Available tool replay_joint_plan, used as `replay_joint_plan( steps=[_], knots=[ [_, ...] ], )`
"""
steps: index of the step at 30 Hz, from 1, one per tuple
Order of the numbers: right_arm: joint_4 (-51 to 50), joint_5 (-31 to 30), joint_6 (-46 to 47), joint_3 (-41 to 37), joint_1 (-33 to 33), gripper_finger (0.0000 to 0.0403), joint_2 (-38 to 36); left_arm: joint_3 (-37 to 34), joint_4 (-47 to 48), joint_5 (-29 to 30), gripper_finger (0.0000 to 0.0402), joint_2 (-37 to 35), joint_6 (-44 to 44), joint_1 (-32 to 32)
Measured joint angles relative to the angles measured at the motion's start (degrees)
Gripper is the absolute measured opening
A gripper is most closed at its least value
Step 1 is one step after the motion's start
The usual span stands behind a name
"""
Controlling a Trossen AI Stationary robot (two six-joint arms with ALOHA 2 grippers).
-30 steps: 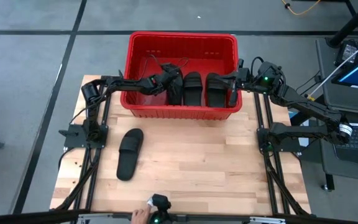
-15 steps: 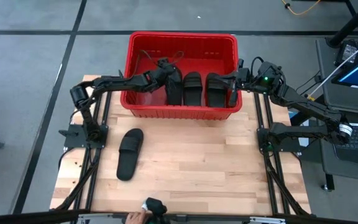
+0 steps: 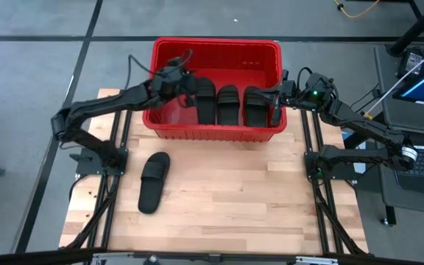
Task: Pick and place slides into bin
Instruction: Put the right black slide into the red bin
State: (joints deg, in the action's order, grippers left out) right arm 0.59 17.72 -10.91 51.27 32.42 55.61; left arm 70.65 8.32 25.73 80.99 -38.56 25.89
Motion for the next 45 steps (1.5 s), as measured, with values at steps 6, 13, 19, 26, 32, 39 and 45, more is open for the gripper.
replay_joint_plan(
  steps=[6,13,19,26,32,39,45],
  knots=[
    [-0.41,0.49,-0.06,0.0,0.0,0.0006,0.0,0.0,13.34,0.27,0.014,-6.11,-0.18,-5.19],
    [-4.35,0.57,0.15,-0.01,0.0,0.0006,-0.02,0.0,23.67,2.42,0.0097,-10.42,4.91,-15.31],
    [-6.78,0.63,0.16,-0.01,-0.02,0.0006,-0.02,0.0,34.94,10.67,0.0083,-11.76,12.6,-27.07],
    [-6.53,4.94,-1.71,-0.02,-0.07,0.0006,-0.02,0.0,45.37,13.61,0.0086,-11.76,36.23,-40.05],
    [-6.53,4.98,-1.38,-0.02,-0.02,0.0006,-0.02,0.0,51.35,14.13,0.0089,-11.67,47.51,-47.17],
    [-6.53,5.04,2.52,-0.01,-0.02,0.0006,-0.02,0.0,67.35,11.02,0.0115,-10.05,54.88,-50.39],
    [-6.48,4.92,6.16,-0.02,-0.02,0.0006,-0.02,0.0,66.42,3.89,0.0133,-9.86,63.66,-53.45]
  ],
)
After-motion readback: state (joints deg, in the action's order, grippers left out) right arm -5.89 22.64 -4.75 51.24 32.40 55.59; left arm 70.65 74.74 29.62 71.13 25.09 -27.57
